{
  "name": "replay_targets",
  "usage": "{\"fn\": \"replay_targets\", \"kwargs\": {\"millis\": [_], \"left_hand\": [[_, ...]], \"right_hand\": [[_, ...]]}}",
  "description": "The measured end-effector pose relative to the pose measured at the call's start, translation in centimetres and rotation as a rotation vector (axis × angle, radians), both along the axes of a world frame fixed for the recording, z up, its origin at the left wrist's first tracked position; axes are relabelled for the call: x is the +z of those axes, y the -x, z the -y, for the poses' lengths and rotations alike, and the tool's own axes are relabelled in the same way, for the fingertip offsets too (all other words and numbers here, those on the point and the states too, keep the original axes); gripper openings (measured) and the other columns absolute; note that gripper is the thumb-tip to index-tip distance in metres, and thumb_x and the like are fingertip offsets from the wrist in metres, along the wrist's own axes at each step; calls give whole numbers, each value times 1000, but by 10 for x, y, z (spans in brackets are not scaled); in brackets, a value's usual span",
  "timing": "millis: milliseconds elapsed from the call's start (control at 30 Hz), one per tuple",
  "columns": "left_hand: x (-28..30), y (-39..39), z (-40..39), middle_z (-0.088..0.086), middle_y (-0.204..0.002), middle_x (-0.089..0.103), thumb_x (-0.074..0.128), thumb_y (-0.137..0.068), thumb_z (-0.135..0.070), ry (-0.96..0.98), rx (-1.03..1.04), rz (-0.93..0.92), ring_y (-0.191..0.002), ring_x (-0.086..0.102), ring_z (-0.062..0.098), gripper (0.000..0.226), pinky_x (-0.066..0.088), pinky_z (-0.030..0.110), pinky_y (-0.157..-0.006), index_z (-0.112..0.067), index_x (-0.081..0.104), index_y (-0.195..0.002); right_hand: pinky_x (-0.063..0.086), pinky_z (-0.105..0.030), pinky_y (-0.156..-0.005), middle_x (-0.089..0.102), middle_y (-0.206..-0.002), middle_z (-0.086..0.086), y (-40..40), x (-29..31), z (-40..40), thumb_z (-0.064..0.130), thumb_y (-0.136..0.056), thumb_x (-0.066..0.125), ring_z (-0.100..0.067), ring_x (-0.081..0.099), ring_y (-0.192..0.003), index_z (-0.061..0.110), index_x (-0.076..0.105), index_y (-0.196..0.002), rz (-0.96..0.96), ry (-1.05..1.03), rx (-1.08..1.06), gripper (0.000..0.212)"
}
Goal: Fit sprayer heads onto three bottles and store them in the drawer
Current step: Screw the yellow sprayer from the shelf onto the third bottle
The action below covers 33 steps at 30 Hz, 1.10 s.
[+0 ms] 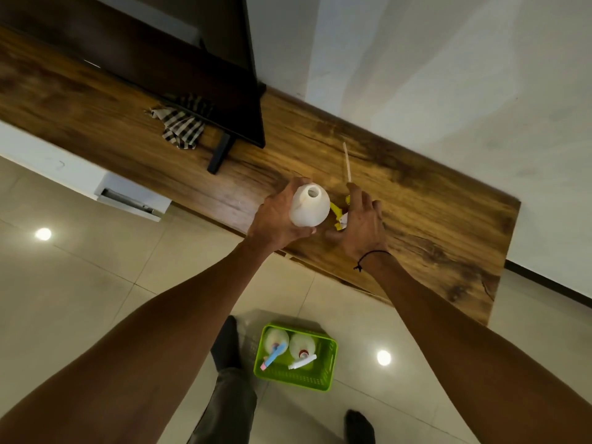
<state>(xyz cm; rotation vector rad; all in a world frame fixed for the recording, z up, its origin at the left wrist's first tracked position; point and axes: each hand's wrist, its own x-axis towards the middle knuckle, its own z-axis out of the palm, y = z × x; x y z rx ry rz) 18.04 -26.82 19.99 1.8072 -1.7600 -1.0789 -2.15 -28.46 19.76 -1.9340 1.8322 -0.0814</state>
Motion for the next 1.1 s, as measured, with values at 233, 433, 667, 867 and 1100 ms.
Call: {"fn": "replay_targets", "kwargs": {"millis": [233, 433, 667, 867, 1100], "left_hand": [[2, 15, 2, 2, -141, 61, 97, -66, -41, 31, 75, 85, -126, 59, 30, 98, 49, 34, -87, -42, 36, -143], [17, 28, 8, 4, -150, 53, 96, -69, -39, -2, 59, 167, -133, 56, 33, 102, 58, 53, -98, -37, 37, -152], [30, 36, 8, 8, -151, 51, 94, -72, -38, -23, 30, 222, -135, 54, 35, 99, 58, 56, -100, -33, 37, -154], [35, 39, 9, 9, -154, 49, 93, -76, -36, -31, 8, 229, -138, 53, 36, 98, 56, 58, -104, -30, 38, -156], [39, 41, 6, 10, -156, 48, 92, -76, -37, -19, -41, 244, -137, 54, 35, 99, 57, 57, -103, -30, 37, -159]], "right_hand": [[57, -34, -87, 73, -121, -6, 72, 85, -25, 49, -84, 63, -21, 68, -105, 13, 68, -134, 428, 168, -106, 62], [53, -35, -76, 76, -109, -1, 104, 156, -36, 34, -97, 51, -11, 67, -89, 21, 74, -122, 704, 199, -110, 36], [49, -33, -66, 77, -94, 0, 99, 184, -30, 34, -98, 46, -4, 66, -77, 16, 77, -115, 584, 269, 14, 39], [52, -26, -74, 79, -100, -4, 89, 193, -20, 38, -95, 46, -7, 69, -89, 7, 82, -110, 503, 242, 72, 50], [48, -33, -67, 76, -81, 0, 58, 187, -9, 41, -97, 47, -17, 64, -72, 12, 82, -94, 373, 236, 160, 46]]}}
